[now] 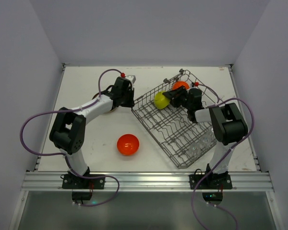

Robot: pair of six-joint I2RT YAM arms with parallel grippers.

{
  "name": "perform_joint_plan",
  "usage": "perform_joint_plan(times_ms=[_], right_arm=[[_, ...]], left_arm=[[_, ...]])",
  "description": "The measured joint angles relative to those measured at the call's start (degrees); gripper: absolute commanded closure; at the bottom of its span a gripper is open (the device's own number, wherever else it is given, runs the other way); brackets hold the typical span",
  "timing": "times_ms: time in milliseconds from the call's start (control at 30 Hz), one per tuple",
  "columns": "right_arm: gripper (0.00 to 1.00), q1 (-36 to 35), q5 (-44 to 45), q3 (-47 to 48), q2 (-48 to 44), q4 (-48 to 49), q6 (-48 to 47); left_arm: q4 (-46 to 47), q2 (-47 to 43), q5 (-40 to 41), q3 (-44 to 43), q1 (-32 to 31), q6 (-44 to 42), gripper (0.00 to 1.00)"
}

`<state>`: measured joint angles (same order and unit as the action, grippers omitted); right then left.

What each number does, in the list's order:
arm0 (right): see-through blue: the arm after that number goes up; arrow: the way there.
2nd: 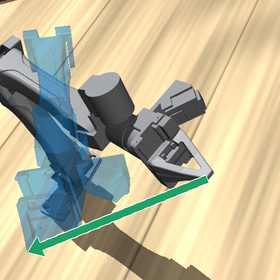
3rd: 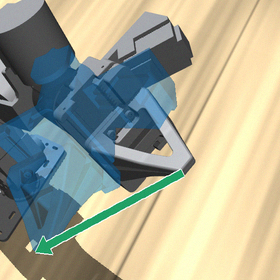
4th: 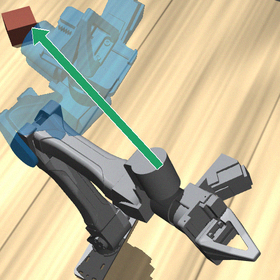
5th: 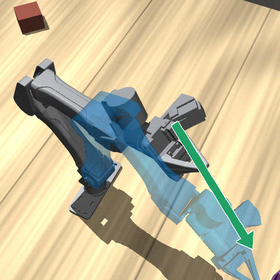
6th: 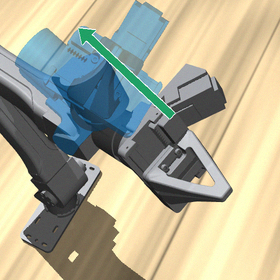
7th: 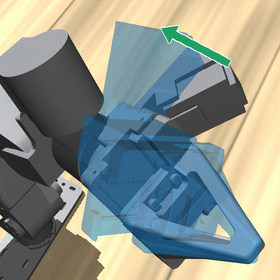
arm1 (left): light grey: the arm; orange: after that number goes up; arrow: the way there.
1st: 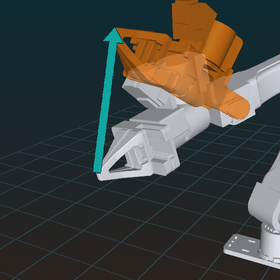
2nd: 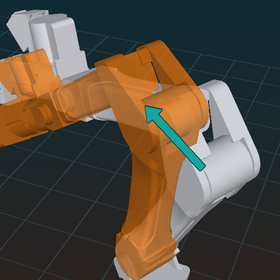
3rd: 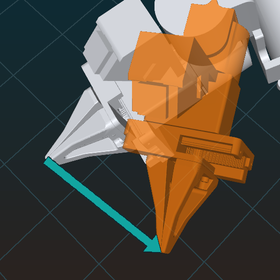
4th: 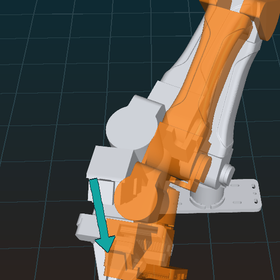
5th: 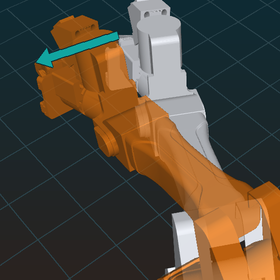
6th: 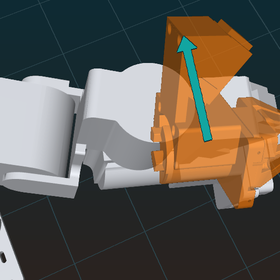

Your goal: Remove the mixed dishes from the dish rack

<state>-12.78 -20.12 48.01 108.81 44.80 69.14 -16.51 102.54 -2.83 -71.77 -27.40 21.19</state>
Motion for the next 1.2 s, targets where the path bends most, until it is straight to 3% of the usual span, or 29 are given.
perform_joint_plan(times_ms=[167,300,533,733,867,1200], right_arm=[[0.55,-0.42,-0.20,-0.50,0.00,0.59,0.76],[0.72,-0.83,-0.63,-0.92,-0.04,2.12,1.68],[0.87,-1.95,-0.92,-1.68,-0.70,3.91,2.27],[0.90,-2.29,-1.99,-1.79,-0.98,4.24,2.56],[1.00,-2.47,-3.02,-1.99,-1.11,4.85,3.19],[1.00,-2.64,-4.11,-3.78,-3.78,6.16,4.61]], left_arm=[[0.00,0.00,-0.02,0.00,0.00,0.00,1.00],[0.04,0.00,-0.11,0.00,0.00,0.02,1.00],[0.13,0.00,-0.61,0.02,0.00,0.02,1.00],[0.22,0.00,-1.01,0.13,0.00,0.04,1.00],[0.28,0.00,-1.01,0.13,0.00,0.04,1.00],[0.55,0.00,-1.07,0.22,0.00,0.04,1.00]])
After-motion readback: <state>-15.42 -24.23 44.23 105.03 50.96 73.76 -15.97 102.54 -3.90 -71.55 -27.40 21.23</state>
